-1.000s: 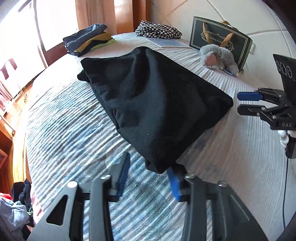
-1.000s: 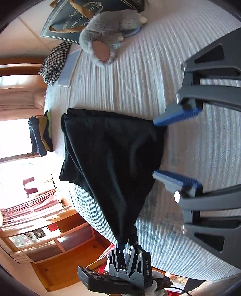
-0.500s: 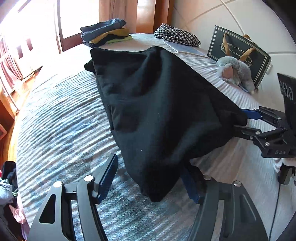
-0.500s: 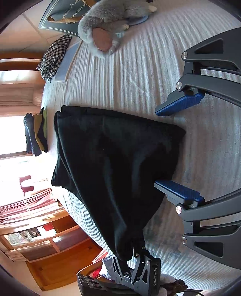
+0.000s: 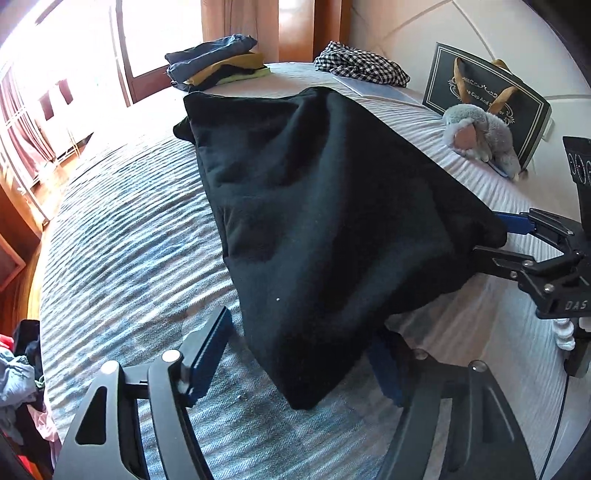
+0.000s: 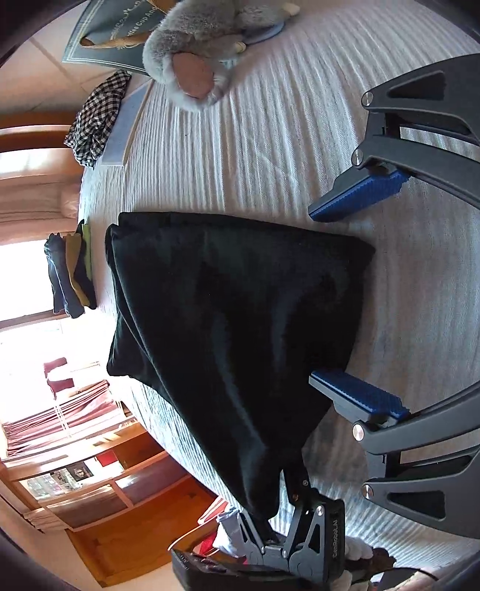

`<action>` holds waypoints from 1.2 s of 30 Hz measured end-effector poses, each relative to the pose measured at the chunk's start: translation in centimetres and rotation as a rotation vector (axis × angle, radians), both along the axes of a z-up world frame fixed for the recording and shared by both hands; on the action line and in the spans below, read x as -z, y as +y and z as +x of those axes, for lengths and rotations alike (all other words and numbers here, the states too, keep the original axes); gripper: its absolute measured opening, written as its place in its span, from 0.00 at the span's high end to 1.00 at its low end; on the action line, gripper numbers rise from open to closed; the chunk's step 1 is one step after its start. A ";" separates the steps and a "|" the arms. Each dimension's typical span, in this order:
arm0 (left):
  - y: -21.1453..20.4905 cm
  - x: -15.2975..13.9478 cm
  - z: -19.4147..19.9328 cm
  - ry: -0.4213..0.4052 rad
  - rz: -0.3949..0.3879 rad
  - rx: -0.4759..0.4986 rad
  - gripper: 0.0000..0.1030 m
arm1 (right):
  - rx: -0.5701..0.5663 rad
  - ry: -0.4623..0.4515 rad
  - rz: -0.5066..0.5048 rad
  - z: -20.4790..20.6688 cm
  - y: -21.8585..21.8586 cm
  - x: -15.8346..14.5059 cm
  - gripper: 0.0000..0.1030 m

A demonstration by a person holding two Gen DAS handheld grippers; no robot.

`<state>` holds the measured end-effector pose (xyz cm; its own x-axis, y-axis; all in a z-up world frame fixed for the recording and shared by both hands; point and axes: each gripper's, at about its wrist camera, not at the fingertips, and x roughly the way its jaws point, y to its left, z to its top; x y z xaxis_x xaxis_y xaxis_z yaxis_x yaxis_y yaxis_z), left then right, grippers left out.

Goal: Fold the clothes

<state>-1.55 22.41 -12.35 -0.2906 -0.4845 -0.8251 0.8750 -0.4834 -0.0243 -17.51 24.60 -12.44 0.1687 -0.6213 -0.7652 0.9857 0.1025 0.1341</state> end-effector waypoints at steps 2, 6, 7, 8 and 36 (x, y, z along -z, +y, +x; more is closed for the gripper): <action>0.1 -0.1 -0.2 0.006 0.004 0.010 0.40 | 0.006 0.036 -0.005 0.3 0.2 -0.1 0.58; 0.3 -0.4 -0.7 -0.022 -0.016 0.053 0.84 | -0.002 0.075 -0.001 0.8 0.1 -0.2 0.70; 0.1 -0.5 -0.6 -0.032 -0.015 0.048 0.90 | 0.000 0.072 0.006 0.8 0.0 -0.3 0.74; 0.0 -0.7 -0.3 -0.023 -0.004 0.050 0.94 | 0.004 0.060 0.013 0.7 0.0 -0.5 0.81; -7.4 -10.4 4.4 0.109 0.022 0.263 0.96 | 0.189 -0.137 -0.044 1.7 -3.2 -7.9 0.94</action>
